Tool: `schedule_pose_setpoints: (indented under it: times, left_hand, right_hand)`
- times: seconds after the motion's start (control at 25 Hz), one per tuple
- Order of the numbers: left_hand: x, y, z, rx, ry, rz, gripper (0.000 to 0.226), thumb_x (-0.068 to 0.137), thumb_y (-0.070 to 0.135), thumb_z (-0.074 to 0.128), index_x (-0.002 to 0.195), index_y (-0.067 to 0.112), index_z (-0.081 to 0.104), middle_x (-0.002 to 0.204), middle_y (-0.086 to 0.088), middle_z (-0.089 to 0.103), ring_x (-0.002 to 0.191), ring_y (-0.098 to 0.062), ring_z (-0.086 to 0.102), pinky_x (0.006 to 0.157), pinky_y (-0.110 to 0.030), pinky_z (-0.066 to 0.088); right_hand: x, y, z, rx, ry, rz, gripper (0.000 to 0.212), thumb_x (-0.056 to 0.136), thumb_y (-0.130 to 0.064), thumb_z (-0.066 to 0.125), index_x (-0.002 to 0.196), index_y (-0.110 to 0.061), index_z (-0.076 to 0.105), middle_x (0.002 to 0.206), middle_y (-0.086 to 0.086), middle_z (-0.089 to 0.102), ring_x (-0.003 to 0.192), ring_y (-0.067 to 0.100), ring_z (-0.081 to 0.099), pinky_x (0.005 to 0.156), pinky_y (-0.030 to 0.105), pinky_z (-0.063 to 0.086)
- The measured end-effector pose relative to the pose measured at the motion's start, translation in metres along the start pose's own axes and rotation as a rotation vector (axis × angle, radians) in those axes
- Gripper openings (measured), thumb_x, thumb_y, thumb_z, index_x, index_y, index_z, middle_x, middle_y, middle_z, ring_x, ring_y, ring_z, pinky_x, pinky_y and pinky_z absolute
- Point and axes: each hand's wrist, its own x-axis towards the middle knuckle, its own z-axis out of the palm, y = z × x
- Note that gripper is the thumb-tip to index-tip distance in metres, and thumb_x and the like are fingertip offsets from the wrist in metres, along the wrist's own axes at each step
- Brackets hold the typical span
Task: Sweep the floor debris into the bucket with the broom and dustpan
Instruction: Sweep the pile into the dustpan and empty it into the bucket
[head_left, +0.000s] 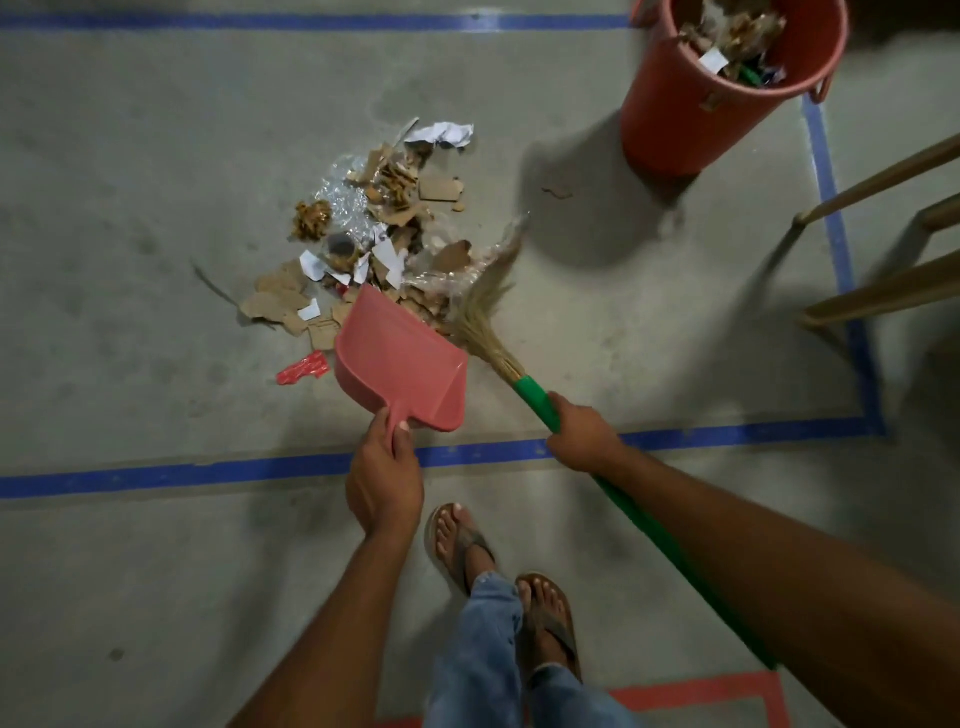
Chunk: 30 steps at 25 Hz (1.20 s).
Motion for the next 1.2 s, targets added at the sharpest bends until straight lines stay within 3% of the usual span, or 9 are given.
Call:
schedule_pose_setpoints:
  times: [0.28, 0.44, 0.6, 0.8, 0.88, 1.0, 1.2]
  left_hand:
    - [0.042, 0.039, -0.014, -0.003, 0.006, -0.023, 0.035, 0.105, 0.032, 0.054, 0.137, 0.022, 0.064, 0.122, -0.009, 0.071, 0.111, -0.034, 0.065, 0.079, -0.033, 0.041]
    - [0.061, 0.062, -0.012, -0.019, 0.004, 0.019, 0.036, 0.104, 0.031, 0.055, 0.139, 0.024, 0.064, 0.127, -0.009, 0.07, 0.115, -0.035, 0.064, 0.086, -0.039, 0.048]
    - [0.07, 0.088, 0.002, -0.037, -0.003, 0.006, 0.036, 0.105, 0.031, 0.054, 0.14, 0.024, 0.063, 0.125, -0.007, 0.071, 0.113, -0.03, 0.065, 0.081, -0.032, 0.041]
    - [0.102, 0.124, 0.032, -0.056, 0.047, -0.035, 0.035, 0.104, 0.029, 0.058, 0.138, 0.024, 0.064, 0.125, -0.009, 0.072, 0.112, -0.034, 0.066, 0.079, -0.03, 0.037]
    - [0.118, 0.136, 0.049, -0.021, 0.06, -0.066, 0.035, 0.103, 0.03, 0.058, 0.137, 0.024, 0.065, 0.125, -0.009, 0.072, 0.112, -0.036, 0.066, 0.078, -0.031, 0.039]
    - [0.137, 0.155, 0.071, -0.033, 0.085, -0.125, 0.036, 0.104, 0.032, 0.057, 0.137, 0.023, 0.065, 0.127, -0.01, 0.071, 0.114, -0.038, 0.065, 0.082, -0.036, 0.045]
    - [0.166, 0.198, 0.087, -0.109, 0.148, -0.192, 0.037, 0.103, 0.038, 0.055, 0.137, 0.027, 0.065, 0.126, -0.006, 0.072, 0.114, -0.033, 0.066, 0.083, -0.035, 0.047]
  right_hand:
    - [-0.056, 0.028, -0.044, 0.102, 0.276, 0.008, 0.082, 0.085, -0.015, 0.062, 0.155, -0.038, 0.026, 0.135, 0.006, 0.059, 0.111, 0.03, 0.063, 0.086, 0.041, 0.054]
    - [-0.042, 0.07, -0.099, 0.104, 0.287, 0.123, 0.081, 0.079, -0.014, 0.069, 0.152, -0.032, 0.037, 0.119, 0.013, 0.067, 0.096, 0.031, 0.064, 0.079, 0.034, 0.05]
    - [0.002, 0.087, -0.145, 0.107, 0.341, 0.205, 0.079, 0.077, -0.012, 0.066, 0.15, -0.026, 0.039, 0.109, 0.017, 0.068, 0.095, 0.038, 0.066, 0.079, 0.038, 0.053]
    - [0.1, 0.065, -0.211, 0.028, 0.319, 0.251, 0.058, 0.079, -0.014, 0.063, 0.136, -0.012, 0.051, 0.105, 0.013, 0.065, 0.087, 0.032, 0.066, 0.076, 0.042, 0.06]
    - [0.138, 0.048, -0.232, -0.013, 0.213, 0.222, 0.05, 0.081, -0.015, 0.062, 0.13, -0.014, 0.056, 0.1, 0.009, 0.066, 0.079, 0.026, 0.068, 0.07, 0.04, 0.062]
    - [0.158, 0.027, -0.244, -0.174, 0.083, 0.085, 0.064, 0.079, -0.022, 0.064, 0.143, -0.022, 0.052, 0.113, 0.007, 0.067, 0.091, 0.022, 0.067, 0.078, 0.037, 0.061]
    - [0.135, 0.019, -0.267, -0.252, 0.181, -0.103, 0.077, 0.081, -0.021, 0.062, 0.152, -0.036, 0.036, 0.116, 0.0, 0.064, 0.095, 0.02, 0.063, 0.074, 0.038, 0.058]
